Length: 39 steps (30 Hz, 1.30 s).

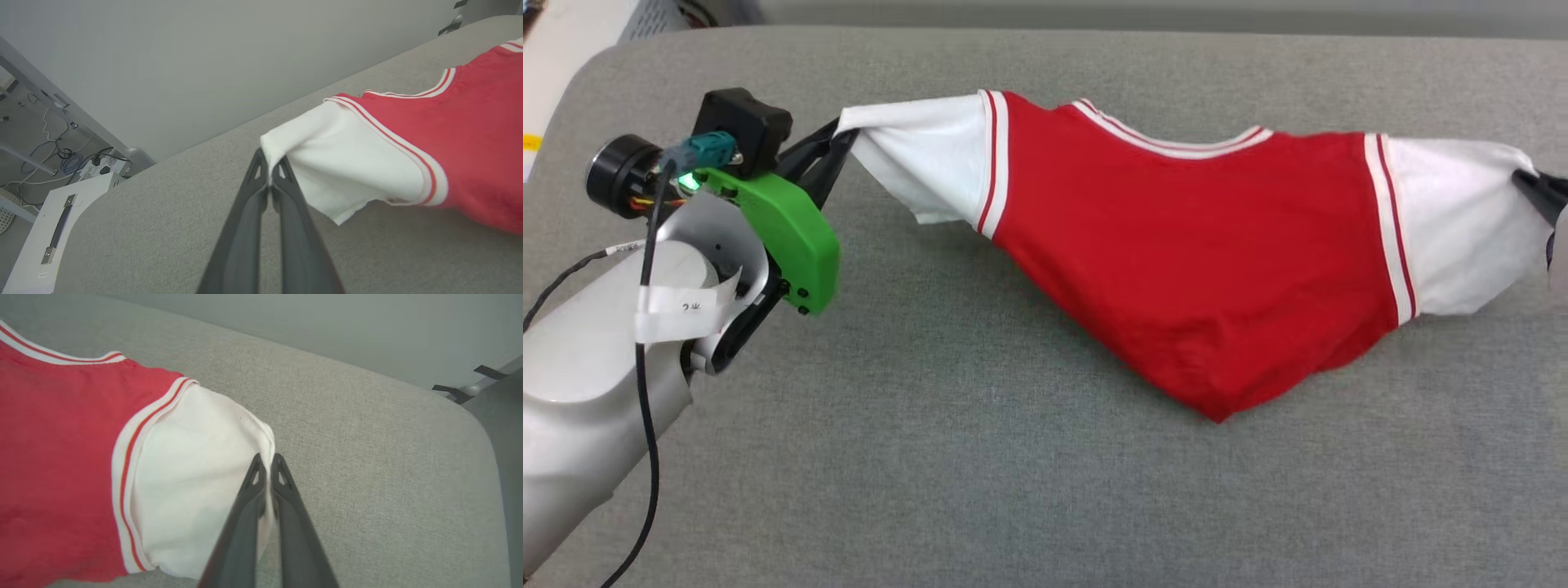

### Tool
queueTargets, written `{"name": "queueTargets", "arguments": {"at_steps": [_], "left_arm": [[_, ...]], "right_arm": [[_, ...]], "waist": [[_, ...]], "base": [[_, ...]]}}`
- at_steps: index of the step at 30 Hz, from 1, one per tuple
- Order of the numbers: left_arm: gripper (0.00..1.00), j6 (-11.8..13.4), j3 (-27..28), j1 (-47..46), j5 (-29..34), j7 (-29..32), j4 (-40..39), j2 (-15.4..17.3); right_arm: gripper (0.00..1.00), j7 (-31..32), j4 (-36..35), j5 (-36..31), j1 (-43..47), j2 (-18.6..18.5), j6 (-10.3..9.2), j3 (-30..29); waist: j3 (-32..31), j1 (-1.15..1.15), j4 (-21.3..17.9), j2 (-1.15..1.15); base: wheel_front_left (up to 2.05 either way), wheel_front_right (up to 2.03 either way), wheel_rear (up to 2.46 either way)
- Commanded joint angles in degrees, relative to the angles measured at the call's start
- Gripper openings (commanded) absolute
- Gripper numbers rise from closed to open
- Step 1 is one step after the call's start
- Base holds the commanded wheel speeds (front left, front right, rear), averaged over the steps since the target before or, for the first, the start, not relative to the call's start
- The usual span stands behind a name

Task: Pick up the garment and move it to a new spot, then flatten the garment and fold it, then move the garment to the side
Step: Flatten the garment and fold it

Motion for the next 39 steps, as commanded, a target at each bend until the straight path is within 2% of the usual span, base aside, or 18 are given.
{"name": "queueTargets", "arguments": {"at_steps": [1, 6, 12, 17, 23, 32, 39], "left_arm": [[0.0, 0.63, 0.78, 0.43, 0.44, -0.95, -0.66, 1.0], [0.0, 2.46, 2.6, -1.09, 1.59, -2.82, -4.89, 3.21], [0.0, 4.34, 5.5, -5.47, 2.67, -3.44, -9.98, 4.59], [0.0, 4.61, 6.81, -10.15, 3.59, -1.93, -11.83, 4.35], [0.0, 3.78, 7.94, -15.42, 3.73, -0.01, -11.38, 3.07], [0.0, 2.21, 9.63, -22.46, 3.46, 1.11, -7.47, 0.29], [0.0, -0.13, 10.45, -31.55, 4.84, 1.67, 0.08, -3.66]], "right_arm": [[0.0, -2.09, -1.0, -0.36, -0.46, -0.83, -0.03, -0.52], [0.0, -8.11, -4.76, -1.0, -1.76, -2.04, -0.03, -3.45], [0.0, -11.22, -8.52, -2.43, -4.1, -1.77, -0.03, -7.56], [0.0, -11.42, -10.6, -4.33, -6.85, -0.79, -0.03, -10.2], [0.0, -10.58, -11.89, -6.74, -11.06, 0.46, -0.03, -12.44], [0.0, -8.8, -11.18, -9.69, -19.13, 2.58, -0.03, -12.48], [0.0, -7.96, -5.22, -12.87, -30.71, 4.76, -0.03, -10.72]], "waist": [[-4.28, 0.0, -0.97, 0.0], [-7.8, 0.0, -1.51, 0.0], [-10.19, 0.0, -1.86, 0.0], [-11.02, 0.0, -1.97, 0.0], [-10.83, 0.0, -2.16, 0.0], [-4.96, 0.0, -2.61, 0.0], [3.97, 0.0, -2.89, 0.0]], "base": [[0.0, 0.0, 0.0], [0.0, 0.0, 0.0], [0.0, 0.0, 0.0], [0.0, 0.0, 0.0], [0.0, 0.0, 0.0], [0.0, 0.0, 0.0], [0.0, 0.0, 0.0]]}}
